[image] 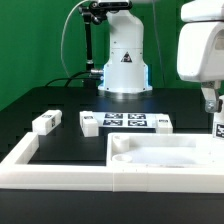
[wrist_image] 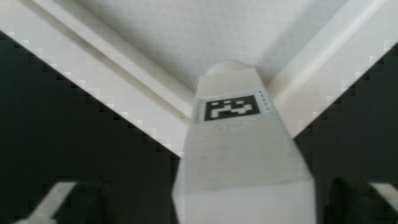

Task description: Assemble desk

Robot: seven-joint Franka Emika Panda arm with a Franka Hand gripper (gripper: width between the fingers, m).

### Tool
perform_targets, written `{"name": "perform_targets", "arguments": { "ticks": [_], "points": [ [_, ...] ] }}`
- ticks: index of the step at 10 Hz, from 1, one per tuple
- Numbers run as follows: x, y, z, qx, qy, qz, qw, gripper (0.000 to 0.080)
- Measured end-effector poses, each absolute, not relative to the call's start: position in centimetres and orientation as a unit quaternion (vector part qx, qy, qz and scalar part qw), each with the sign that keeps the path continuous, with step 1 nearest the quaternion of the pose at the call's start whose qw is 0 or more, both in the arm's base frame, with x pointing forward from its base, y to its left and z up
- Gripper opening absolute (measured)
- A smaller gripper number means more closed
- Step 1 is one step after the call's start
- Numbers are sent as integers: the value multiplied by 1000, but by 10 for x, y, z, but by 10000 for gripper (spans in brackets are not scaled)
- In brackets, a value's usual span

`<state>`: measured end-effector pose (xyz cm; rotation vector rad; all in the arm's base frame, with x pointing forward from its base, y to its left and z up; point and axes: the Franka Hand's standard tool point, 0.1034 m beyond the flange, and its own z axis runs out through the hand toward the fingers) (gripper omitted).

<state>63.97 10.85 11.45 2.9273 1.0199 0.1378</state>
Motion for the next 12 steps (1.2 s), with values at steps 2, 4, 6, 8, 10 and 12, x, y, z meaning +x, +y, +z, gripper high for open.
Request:
{"name": "perform_targets", "arguments": {
  "ticks": [2,4,6,8,10,12],
  "points": [
    [640,109,115,945,324,45,19,320],
    [640,109,114,949,312,45,18,294],
    [640,109,114,967,251,46,15,294],
    [639,111,114,991,126,47,5,294],
    [637,115,114,999,28,46,-1,294],
    [637,115,113,996,-74,45,-10,294]
  ]
}}
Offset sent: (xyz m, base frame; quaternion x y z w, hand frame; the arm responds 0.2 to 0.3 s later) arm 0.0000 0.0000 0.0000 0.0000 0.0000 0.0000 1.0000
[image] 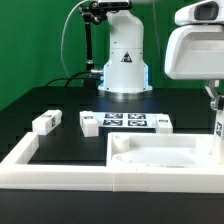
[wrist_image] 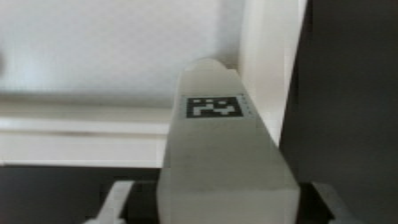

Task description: Assemble desk

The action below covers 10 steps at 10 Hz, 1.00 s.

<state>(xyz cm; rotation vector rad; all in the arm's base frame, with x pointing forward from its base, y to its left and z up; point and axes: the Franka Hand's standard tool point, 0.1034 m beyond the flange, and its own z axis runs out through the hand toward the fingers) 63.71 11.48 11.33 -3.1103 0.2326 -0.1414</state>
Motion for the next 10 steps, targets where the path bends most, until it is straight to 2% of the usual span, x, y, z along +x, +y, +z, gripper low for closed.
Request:
{"name": "perform_targets", "arguments": {
  "ticks": [3,7,9,10],
  "points": [
    [638,111,113,-981,189,-45,15,294],
    [639,91,114,-951,306,-43,3,295],
    [639,89,114,-943,329,-43,5,295],
    [639,92,116,-947,318,-44,6,451]
  ]
}}
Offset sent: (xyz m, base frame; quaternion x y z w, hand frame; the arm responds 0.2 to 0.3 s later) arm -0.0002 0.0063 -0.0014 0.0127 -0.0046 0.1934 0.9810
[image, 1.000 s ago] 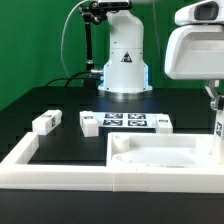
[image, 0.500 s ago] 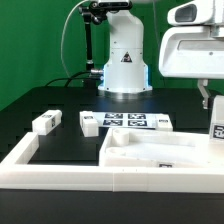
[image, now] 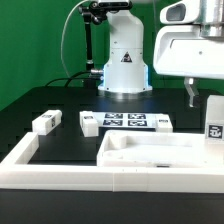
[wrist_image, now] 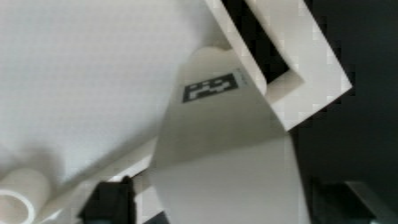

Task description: Assemble desk

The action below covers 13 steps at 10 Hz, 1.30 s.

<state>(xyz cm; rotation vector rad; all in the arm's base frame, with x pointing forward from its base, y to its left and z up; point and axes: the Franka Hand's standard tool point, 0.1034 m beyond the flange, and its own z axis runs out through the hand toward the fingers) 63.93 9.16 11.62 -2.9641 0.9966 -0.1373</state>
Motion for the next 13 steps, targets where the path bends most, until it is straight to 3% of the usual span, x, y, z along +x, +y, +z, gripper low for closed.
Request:
{"name": "perform_targets", "arguments": {
  "ticks": [1,2,3,8,9,12,13],
  "points": [
    [636,99,131,-953,299,-45,10,576],
    [628,102,146,-960,276,-49,13,576],
    [618,100,151,-963,266,-46,14,636],
    [618,100,145,-964,260,-45,12,649],
    [608,98,142,-970,236,-56,16,649],
    [530,86,114,-976,202,-80,24,649],
    [524,85,111,-977,201,-68,20,649]
  ]
}}
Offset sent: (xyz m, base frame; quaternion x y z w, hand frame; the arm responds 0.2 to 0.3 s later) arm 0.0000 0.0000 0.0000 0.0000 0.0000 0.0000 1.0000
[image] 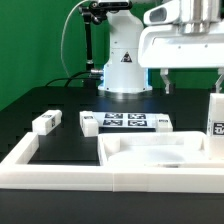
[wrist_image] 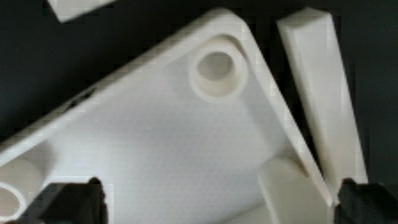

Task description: Assemble desk

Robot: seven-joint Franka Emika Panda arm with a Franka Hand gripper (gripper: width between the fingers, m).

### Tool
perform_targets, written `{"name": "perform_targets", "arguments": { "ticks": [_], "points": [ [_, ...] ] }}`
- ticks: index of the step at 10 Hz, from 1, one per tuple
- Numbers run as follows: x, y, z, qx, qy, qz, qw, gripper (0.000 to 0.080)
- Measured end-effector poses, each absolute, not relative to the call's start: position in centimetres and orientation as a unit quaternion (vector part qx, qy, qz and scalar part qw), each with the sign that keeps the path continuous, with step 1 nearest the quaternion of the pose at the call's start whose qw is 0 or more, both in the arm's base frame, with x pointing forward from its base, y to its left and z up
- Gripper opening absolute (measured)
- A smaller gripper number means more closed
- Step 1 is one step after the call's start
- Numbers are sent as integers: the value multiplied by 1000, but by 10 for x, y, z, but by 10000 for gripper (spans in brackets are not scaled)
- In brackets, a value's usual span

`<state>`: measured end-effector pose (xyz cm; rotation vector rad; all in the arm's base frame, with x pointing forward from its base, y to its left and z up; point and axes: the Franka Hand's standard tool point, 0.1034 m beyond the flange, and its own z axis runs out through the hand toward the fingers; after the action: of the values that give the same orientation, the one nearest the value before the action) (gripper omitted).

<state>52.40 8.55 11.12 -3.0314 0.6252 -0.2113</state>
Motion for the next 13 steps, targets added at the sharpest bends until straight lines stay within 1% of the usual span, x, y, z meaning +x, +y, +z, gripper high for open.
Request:
{"name": "perform_targets", "arguments": {
  "ticks": [1,3,4,5,7,10,11,13],
  "points": [
    [529,86,114,-977,201,-72,21,649],
    [527,85,111,-978,197,-72,20,649],
    [516,72,95,-982,163,-92,18,649],
    [497,62,78,-984,154,-88,13,649],
    [488,45,53,-987,120,-103,3,649],
    [487,45,52,-990,113,-81,0,649],
    [484,41,50,-994,103,-40,-3,649],
    [481,29,51,-996,78,36,2,649]
  ]
}}
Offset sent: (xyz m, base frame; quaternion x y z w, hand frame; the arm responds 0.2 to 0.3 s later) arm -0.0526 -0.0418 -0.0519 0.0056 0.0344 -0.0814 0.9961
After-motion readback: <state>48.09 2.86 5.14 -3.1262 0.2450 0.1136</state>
